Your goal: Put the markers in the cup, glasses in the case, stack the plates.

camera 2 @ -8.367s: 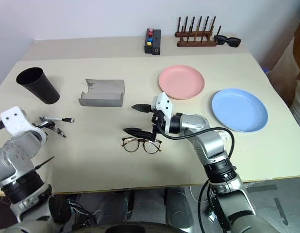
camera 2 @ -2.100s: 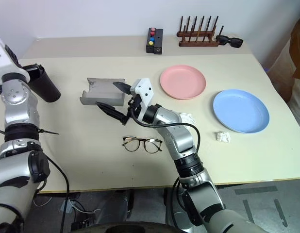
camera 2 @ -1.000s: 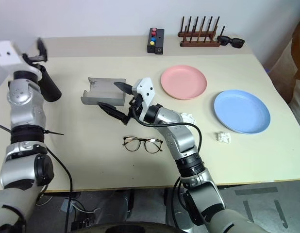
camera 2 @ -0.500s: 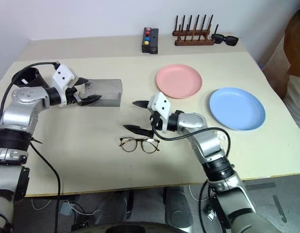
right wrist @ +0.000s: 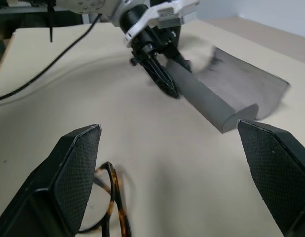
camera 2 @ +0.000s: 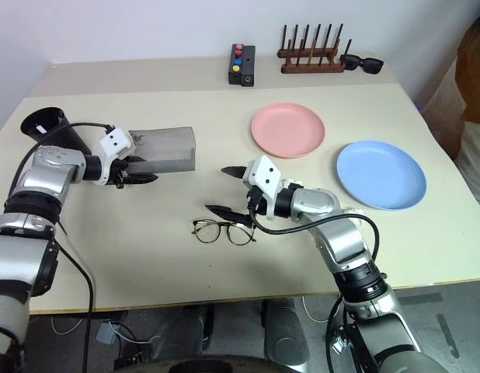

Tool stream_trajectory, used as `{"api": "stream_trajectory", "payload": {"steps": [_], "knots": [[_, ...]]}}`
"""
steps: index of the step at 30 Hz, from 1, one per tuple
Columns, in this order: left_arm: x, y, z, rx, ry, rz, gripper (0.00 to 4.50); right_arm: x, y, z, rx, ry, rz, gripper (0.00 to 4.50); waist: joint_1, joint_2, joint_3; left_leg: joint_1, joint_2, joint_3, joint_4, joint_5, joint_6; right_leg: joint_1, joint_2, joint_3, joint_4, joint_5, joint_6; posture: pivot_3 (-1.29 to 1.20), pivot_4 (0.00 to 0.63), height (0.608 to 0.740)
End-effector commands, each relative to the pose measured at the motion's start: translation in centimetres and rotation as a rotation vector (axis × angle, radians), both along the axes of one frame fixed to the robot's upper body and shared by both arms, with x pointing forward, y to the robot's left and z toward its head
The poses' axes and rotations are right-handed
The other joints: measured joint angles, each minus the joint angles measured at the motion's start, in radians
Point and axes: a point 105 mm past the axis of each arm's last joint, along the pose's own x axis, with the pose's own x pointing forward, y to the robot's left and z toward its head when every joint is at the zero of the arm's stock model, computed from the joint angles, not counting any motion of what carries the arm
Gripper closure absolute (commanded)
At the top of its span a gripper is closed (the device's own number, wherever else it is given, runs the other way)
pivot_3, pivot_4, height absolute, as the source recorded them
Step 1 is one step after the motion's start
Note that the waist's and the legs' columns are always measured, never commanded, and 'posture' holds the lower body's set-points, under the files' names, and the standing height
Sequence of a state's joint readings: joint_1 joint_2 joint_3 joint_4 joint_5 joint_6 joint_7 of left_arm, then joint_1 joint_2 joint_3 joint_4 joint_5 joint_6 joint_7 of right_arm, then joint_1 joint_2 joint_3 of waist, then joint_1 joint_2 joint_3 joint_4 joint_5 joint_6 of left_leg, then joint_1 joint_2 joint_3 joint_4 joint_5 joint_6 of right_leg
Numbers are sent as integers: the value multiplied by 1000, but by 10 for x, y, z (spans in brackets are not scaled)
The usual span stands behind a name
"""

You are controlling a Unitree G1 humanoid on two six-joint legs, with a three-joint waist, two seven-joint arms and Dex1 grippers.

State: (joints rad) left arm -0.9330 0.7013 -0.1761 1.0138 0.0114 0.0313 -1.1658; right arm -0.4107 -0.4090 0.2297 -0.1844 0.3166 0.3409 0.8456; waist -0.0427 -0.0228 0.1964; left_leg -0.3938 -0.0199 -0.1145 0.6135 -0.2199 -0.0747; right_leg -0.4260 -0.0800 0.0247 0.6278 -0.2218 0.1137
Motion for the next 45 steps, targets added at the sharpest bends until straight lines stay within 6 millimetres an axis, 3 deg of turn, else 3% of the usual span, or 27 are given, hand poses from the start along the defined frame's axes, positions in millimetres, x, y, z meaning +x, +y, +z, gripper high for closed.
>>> {"api": "stream_trajectory", "payload": {"steps": [1,2,3,6,9,15,19,24,27,31,35,39,41,45], "knots": [[0,-8,4,-5,-24,-55,3877,-3,-2,14,18,-57,-7,0,0,0,0,0,0,0,0,0,0,0,0,0,0,0,0,0,150,740],[-1,-11,4,-12,-29,-78,4373,-3,-3,14,16,-57,-11,0,1,0,0,0,0,0,0,0,0,0,0,0,0,0,0,0,150,740],[-3,-16,5,-24,-45,-110,4448,-3,-5,14,13,-58,-17,0,0,0,0,0,0,0,0,0,0,0,0,0,0,0,0,0,150,740],[-13,-30,9,-73,-56,-214,4448,-1,-9,14,7,-60,-29,0,0,0,0,0,0,0,0,0,0,0,0,0,0,1,-1,0,150,740],[-38,-47,4,-81,-16,-374,4448,0,-13,15,-2,-64,-38,0,-2,0,0,0,0,0,0,0,0,0,0,0,0,2,-3,0,150,740],[-83,-63,-11,15,55,-537,4448,-4,-15,17,-7,-58,-28,0,-3,0,0,1,0,0,0,0,0,0,0,1,1,2,-4,0,150,740],[-92,-65,-9,36,56,-549,4448,-15,-18,8,-52,-13,14,0,3,0,0,1,0,0,0,0,1,0,0,0,1,1,-5,0,150,740],[-89,-62,-10,53,59,-515,4448,-18,-27,3,-92,2,8,0,3,0,0,1,0,0,1,0,1,1,0,0,0,-3,-4,0,150,740],[-85,-60,-10,61,40,-491,3563,-17,-32,3,-101,3,-5,0,1,0,0,1,0,0,1,0,1,1,0,0,1,-3,-4,0,150,740],[-78,-59,-3,67,-26,-459,1631,-18,-38,2,-112,5,-19,0,1,0,0,1,0,0,1,-1,1,1,0,0,1,-2,-4,0,150,740],[-77,-63,35,-71,-112,-442,1631,-20,-50,1,-135,13,-44,0,2,0,0,0,0,0,1,-1,1,1,0,0,0,-2,-4,0,150,740],[-92,-77,56,-132,-138,-531,1631,-22,-55,-1,-147,20,-58,0,2,0,0,1,0,0,1,-1,1,1,-1,0,1,-2,-4,0,150,740],[-103,-91,57,-130,-129,-606,1631,-23,-58,-2,-151,26,-66,0,2,0,0,1,0,0,1,-1,1,1,-1,0,0,-3,-4,0,150,740],[-121,-126,36,-58,-95,-756,1631,-26,-63,-5,-163,42,-81,0,6,0,0,1,0,0,1,-1,1,1,-1,0,0,-3,-4,0,150,740]]}}
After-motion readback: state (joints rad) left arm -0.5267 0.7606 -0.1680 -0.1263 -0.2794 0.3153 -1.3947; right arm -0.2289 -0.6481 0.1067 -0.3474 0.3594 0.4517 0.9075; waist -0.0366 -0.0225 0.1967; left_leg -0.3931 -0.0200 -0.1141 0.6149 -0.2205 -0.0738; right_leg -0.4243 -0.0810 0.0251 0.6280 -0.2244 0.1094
